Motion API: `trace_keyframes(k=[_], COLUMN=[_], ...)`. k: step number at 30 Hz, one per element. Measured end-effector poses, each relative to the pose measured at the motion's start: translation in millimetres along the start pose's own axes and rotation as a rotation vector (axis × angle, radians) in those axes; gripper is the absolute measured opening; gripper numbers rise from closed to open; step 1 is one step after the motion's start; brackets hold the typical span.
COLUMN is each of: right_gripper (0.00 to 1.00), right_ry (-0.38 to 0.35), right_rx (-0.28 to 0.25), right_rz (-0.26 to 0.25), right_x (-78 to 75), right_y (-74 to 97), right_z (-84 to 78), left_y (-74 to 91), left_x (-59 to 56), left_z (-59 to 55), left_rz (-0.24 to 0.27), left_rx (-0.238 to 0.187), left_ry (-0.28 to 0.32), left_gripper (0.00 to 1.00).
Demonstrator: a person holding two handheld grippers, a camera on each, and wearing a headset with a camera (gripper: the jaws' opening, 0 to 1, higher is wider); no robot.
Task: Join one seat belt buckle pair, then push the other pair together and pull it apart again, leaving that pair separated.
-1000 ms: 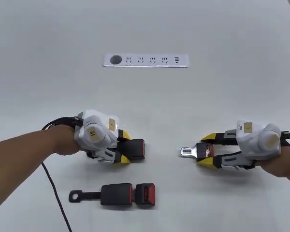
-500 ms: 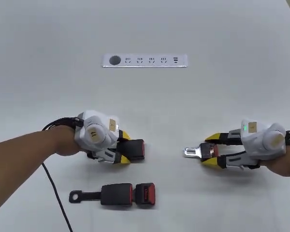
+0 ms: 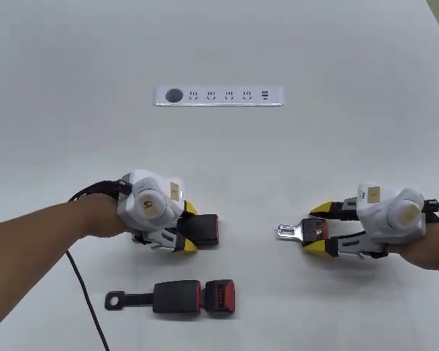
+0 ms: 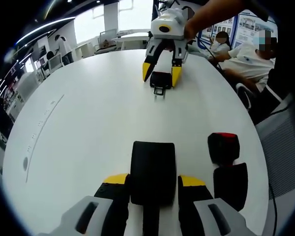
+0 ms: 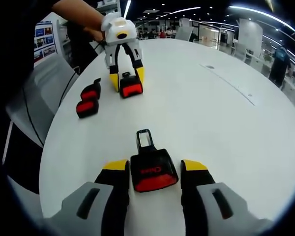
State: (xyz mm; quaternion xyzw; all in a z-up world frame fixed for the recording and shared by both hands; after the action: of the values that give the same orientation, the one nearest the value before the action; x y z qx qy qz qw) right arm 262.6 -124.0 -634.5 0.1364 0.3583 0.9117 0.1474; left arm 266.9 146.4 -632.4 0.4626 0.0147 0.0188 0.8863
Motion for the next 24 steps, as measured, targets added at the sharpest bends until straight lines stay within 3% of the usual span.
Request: trace_keyframes(k=[3, 5, 9, 11, 12, 14, 16, 18, 22, 24], right_gripper=[0.53, 0.57, 0.61, 0.63, 0.64, 0.66, 0.68, 0.68, 0.73, 0.75], right_ry=[-0.033, -0.060, -0.106, -0.132, -0.142, -0.168, -0.158, -0.142, -0.194, -0.208], right_rx=[-0.033, -0.051, -0.084, -0.091, -0.100, -0.118, -0.126, -0.137, -0.168, -0.179], right_rz=[-0.053, -0.091, -0.174, -0.212, -0.233, -0.277, -0.307, -0.342, -0.404, -0.423], right_x=[-1.0, -2.5, -2.9, -3.3, -3.7, -1.0, 2.3, 6.4, 14.4, 17.2], right_y=[1.5, 2.8, 5.6, 6.5, 7.0, 8.0, 7.9, 7.6, 7.4, 7.6], right_z=[3.1, 2.7, 2.2, 1.8, 2.0, 2.4, 3.6, 4.8, 9.1, 10.7], left_y=[1.0, 3.3, 7.6, 10.9, 12.1, 14.2, 16.6, 19.5, 26.5, 28.4], left_x=[-0.1, 0.6, 6.1, 6.1, 6.1, 7.7, 5.8, 4.8, 4.2, 4.1], left_z=[-0.5, -0.1, -8.1, -5.3, -6.1, -10.1, -11.4, -9.3, -8.9, -11.8], left_rz=[0.019, 0.037, 0.091, 0.113, 0.118, 0.175, 0.184, 0.206, 0.269, 0.296], left_rx=[-0.011, -0.025, -0.041, -0.060, -0.068, -0.065, -0.076, -0.113, -0.140, -0.132], left_ry=[0.074, 0.134, 0.194, 0.222, 0.209, 0.190, 0.245, 0.278, 0.342, 0.368], left_gripper=[0.64, 0.72, 0.74, 0.79, 0.82, 0.85, 0.87, 0.91, 0.95, 0.97])
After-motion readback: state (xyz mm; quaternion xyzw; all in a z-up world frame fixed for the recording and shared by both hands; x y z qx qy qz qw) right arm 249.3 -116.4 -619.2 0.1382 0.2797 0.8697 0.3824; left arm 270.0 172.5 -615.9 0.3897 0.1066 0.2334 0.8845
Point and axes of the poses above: the centre of the closed fingertips' face, and the gripper's own axes: y roughly backward along the fingers, x roughly to its left, z roughly out of its top, the point moved 7 cm from there along y, roughly backward along the fingers, and after that the axes turned 5 degrees about -y, right-handed, at the moved point
